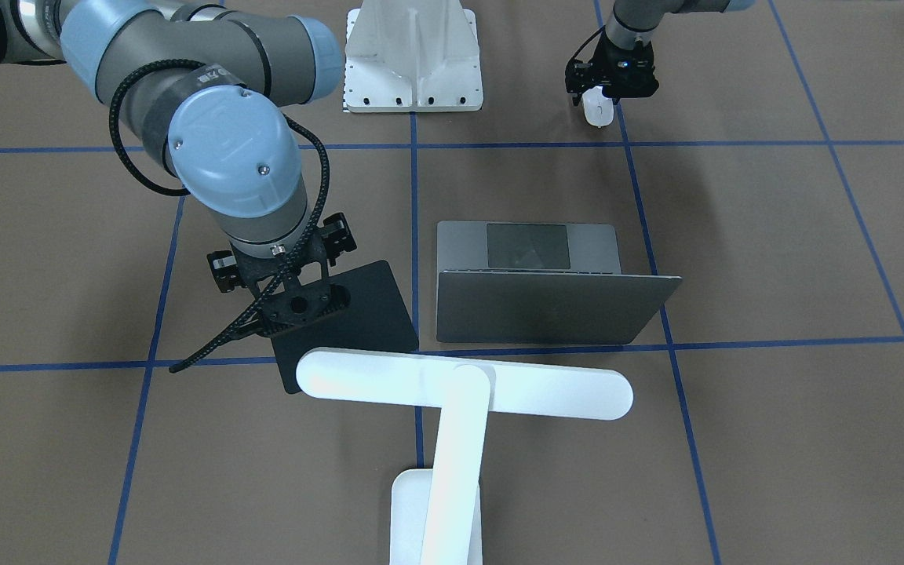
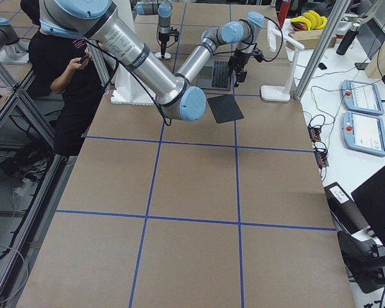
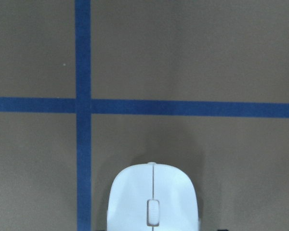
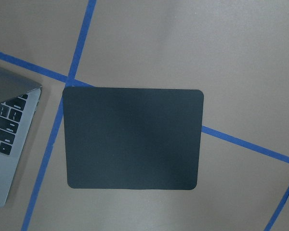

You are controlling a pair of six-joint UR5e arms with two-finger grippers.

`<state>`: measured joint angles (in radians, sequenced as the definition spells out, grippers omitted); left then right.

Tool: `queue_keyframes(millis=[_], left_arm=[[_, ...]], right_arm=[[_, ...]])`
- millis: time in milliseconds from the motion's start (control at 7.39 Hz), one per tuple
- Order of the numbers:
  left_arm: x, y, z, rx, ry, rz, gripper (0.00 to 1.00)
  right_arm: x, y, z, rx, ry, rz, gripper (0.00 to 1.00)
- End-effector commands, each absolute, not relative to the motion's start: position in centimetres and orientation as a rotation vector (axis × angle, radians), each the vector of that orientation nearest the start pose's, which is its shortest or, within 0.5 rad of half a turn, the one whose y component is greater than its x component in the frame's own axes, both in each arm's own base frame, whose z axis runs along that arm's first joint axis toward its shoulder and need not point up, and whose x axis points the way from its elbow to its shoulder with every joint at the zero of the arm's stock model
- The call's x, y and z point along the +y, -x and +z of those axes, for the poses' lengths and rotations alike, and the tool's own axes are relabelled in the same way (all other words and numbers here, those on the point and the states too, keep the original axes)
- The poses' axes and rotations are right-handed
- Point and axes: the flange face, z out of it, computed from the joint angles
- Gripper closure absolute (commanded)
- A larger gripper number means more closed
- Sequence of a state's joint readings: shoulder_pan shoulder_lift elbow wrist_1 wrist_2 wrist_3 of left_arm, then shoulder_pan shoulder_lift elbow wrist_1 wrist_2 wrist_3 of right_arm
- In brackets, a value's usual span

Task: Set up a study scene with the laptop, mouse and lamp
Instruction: 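Grasp the white mouse with the left gripper while the right arm holds still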

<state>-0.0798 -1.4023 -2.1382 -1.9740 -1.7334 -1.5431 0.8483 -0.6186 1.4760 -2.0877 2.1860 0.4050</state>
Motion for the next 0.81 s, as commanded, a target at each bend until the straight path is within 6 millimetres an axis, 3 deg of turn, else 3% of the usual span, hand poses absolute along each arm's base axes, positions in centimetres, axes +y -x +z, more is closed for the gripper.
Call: queue_keyframes(millis=[0,677], left_arm=[[-15.11,-41.97,42.51,0.809,0.11,0.016,0.29],[-15.1,-42.03,41.98,0.818,0.111,0.018,0.34]], right_arm=[[-59.31,42.17,15.72,-0.695,0.048,-0.409,0.0],[-59.24,42.13,15.71,-0.697,0.048,-0.41,0.0]])
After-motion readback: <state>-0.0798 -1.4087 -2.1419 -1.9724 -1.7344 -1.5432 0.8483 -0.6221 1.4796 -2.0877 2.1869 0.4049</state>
